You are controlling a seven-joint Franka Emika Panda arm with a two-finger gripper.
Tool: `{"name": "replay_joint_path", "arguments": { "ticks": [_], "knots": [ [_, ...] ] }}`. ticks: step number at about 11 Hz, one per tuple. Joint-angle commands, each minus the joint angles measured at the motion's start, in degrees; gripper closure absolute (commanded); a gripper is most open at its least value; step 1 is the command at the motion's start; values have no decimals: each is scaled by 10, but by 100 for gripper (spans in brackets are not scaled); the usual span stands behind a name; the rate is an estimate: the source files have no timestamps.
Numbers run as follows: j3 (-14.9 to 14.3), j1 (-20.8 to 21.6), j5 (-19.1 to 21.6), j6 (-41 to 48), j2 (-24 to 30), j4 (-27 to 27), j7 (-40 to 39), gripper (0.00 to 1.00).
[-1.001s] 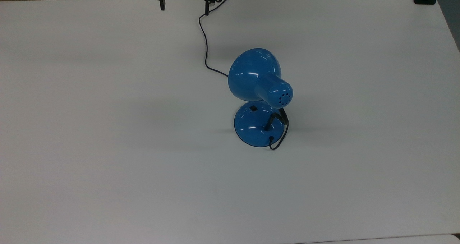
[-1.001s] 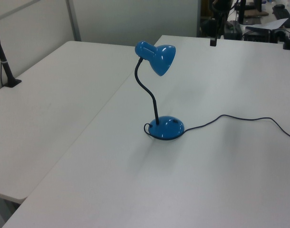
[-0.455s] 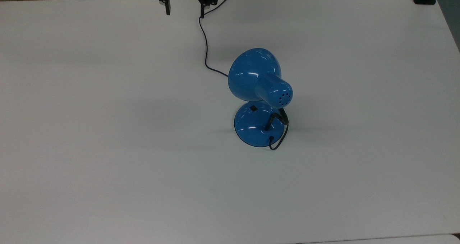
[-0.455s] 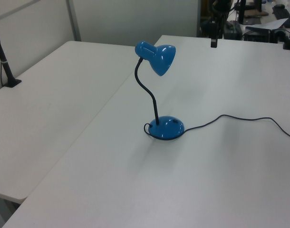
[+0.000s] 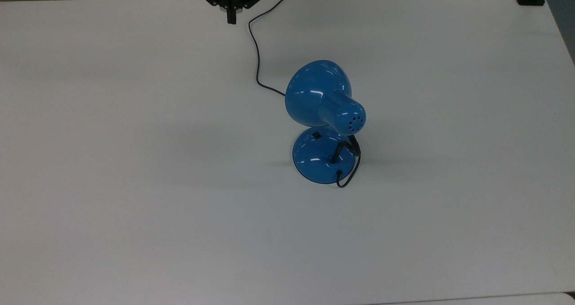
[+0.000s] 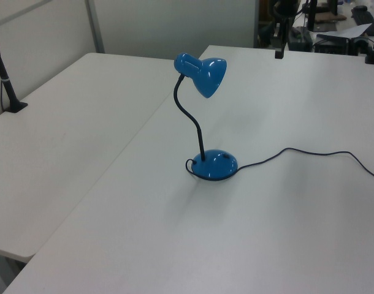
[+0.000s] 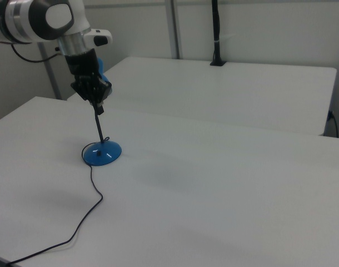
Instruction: Turn on the lamp
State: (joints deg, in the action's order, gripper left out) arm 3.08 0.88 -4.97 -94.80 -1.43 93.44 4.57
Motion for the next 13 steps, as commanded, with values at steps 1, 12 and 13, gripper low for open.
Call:
{"name": "replay_joint_path", "arguments": {
  "ticks": [1,12,13],
  "knots": [
    [2,0,-6,20,-2,-8,-12,100],
    [4,5,-2,-9,-13,1,-20,100],
    [6,6,-2,-30,-14,9,-23,100]
  ]
}}
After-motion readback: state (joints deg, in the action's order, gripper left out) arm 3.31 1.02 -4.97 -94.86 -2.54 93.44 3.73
